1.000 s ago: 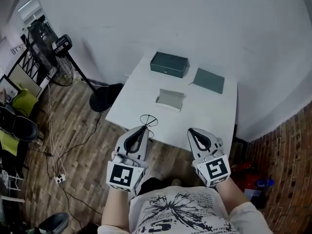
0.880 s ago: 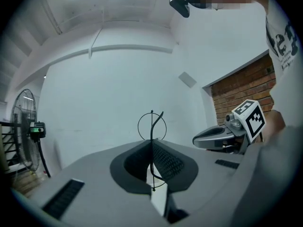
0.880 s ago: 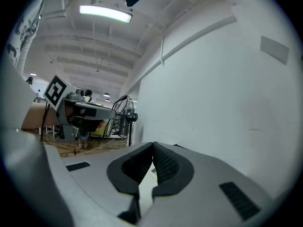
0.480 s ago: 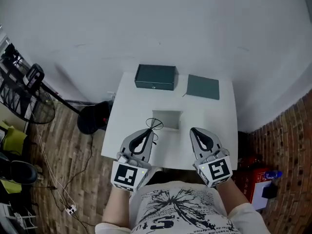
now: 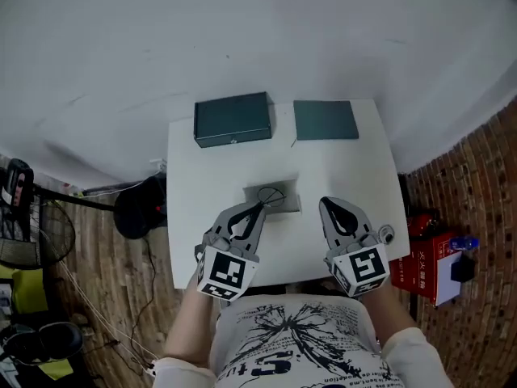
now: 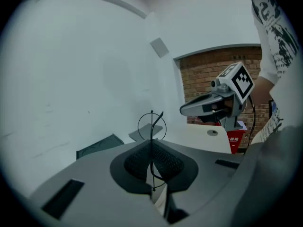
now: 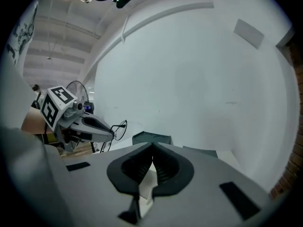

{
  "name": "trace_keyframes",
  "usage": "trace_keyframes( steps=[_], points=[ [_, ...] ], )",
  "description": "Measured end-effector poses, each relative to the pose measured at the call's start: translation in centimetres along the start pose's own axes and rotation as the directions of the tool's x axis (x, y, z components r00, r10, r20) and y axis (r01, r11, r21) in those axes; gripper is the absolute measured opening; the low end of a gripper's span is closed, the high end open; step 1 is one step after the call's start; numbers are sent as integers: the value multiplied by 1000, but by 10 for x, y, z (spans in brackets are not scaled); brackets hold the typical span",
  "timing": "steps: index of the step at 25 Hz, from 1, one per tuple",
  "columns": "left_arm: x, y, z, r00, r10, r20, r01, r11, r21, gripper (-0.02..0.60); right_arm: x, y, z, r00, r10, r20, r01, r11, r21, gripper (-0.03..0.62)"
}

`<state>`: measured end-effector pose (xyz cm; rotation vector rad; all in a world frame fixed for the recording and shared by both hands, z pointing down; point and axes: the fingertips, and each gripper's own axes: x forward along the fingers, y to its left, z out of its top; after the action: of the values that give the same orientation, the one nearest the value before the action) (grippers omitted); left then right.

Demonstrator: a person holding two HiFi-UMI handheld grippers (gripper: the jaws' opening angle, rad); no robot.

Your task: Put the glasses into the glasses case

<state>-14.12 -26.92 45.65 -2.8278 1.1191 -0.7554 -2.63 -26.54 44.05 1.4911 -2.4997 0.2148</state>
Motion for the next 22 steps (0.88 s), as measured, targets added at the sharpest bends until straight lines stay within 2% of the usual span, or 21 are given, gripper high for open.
trace_keyframes(
  steps=[4,9,12,17,22],
  points=[
    [35,6,-29,994,-94,-49,96,995,35,17,16,-12,-18,997,-65,-40,66,998,25,15],
    [73,13,-76,965,-206,-164,217,975,50,17,31,-15,-38,989,-117,-89,123,990,63,15],
    [90,11,-97,934,-258,-247,280,958,61,17,36,-15,-50,984,-135,-120,144,987,77,15],
    [113,-7,-123,862,-352,-364,419,900,122,17,37,-15,-67,973,-160,-167,178,979,101,15],
    [129,-14,-138,823,-374,-428,483,857,181,17,33,-18,-78,966,-189,-179,213,969,126,15]
  ],
)
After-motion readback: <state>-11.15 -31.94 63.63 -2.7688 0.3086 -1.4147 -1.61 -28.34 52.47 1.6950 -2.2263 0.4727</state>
